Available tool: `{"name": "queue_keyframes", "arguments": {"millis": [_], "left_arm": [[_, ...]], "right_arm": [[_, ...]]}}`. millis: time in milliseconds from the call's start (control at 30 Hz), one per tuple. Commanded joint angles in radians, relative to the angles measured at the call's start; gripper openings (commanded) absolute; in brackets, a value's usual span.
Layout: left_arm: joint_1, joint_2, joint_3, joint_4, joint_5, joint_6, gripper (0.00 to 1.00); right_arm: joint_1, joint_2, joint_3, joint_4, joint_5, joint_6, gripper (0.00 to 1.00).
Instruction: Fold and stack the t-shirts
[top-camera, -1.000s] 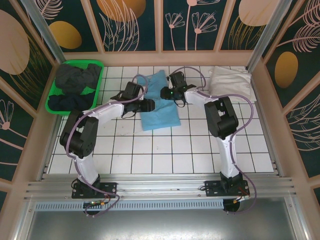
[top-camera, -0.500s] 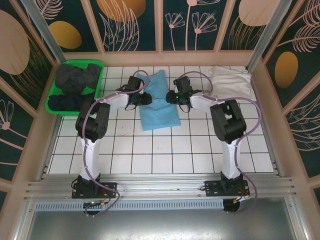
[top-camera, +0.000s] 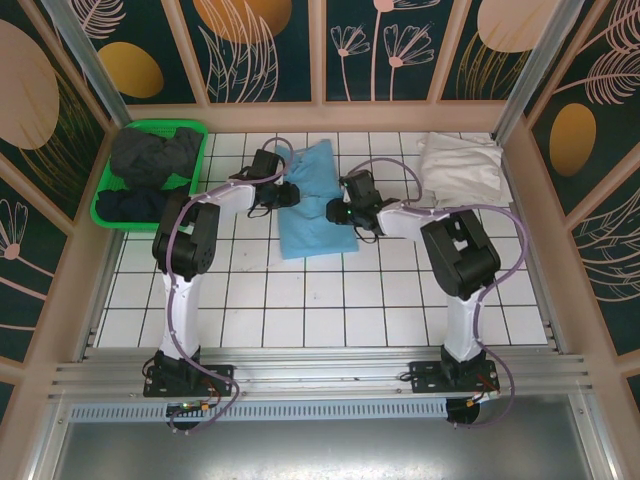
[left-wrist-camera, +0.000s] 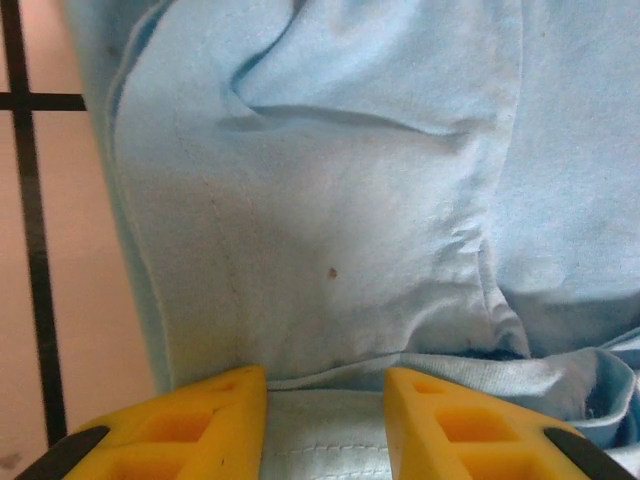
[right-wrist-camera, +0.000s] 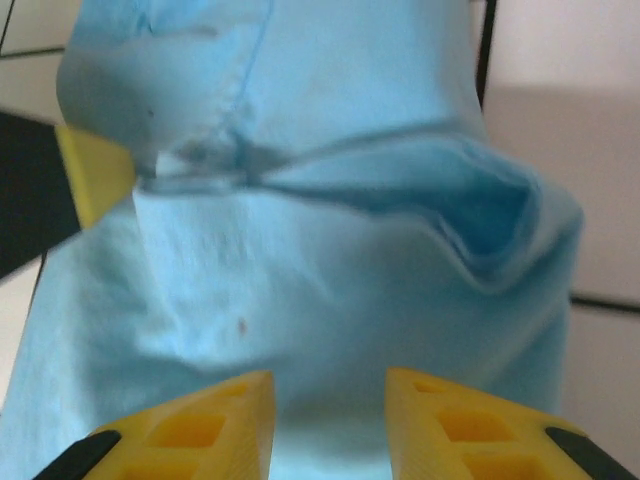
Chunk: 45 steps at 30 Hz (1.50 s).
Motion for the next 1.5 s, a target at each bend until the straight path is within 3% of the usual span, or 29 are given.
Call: {"name": "queue_keyframes", "arguments": {"millis": [0,167,267,500,633,767,933,1133,1300,1467], "left_arm": [[0.009,-0.131,-0.055,-0.005,-0.033,-0.013,0.39],[-0.001,-0.298,-0.214,0.044,-0.06,-0.027,0.44],[-0.057,-0.359,-0.294,0.064,-0.079,-0.025,0.46],[-0.203,-0.324,-0.4,0.123,-0.041,-0.045,0.48],[-0.219,-0.305,-0.504,0.165,-0.038,-0.062,0.49],[-0.219,-0.287,-0.564,0.133,-0.103,-0.059,0.48],[-0.218,-0.321,-0.623,0.122,-0.144,-0.045,0.45],[-0.217,-0.402,-0.669,0.128,-0.116,-0.043,0.45],[-0.208,-0.503,-0.67,0.102,-0.107,-0.038,0.49],[-0.181,-0.548,-0.544,0.047,-0.161,-0.007,0.58]], "right_arm": [[-0.009,0.1,0.132,-0.062,0.02,-0.02,0.34],[-0.016,0.212,0.266,-0.157,0.038,-0.025,0.34],[-0.024,0.259,0.338,-0.18,0.035,-0.033,0.34],[-0.052,0.36,0.521,-0.199,0.019,-0.021,0.34],[-0.073,0.401,0.63,-0.229,-0.015,-0.005,0.33],[-0.078,0.365,0.671,-0.258,0.023,-0.022,0.33],[-0.065,0.215,0.503,-0.186,0.025,-0.024,0.34],[-0.001,0.034,0.124,-0.039,0.023,0.009,0.34],[0.071,-0.042,-0.124,0.04,0.037,0.071,0.3],[0.103,-0.1,-0.311,0.13,0.024,0.139,0.27]]}}
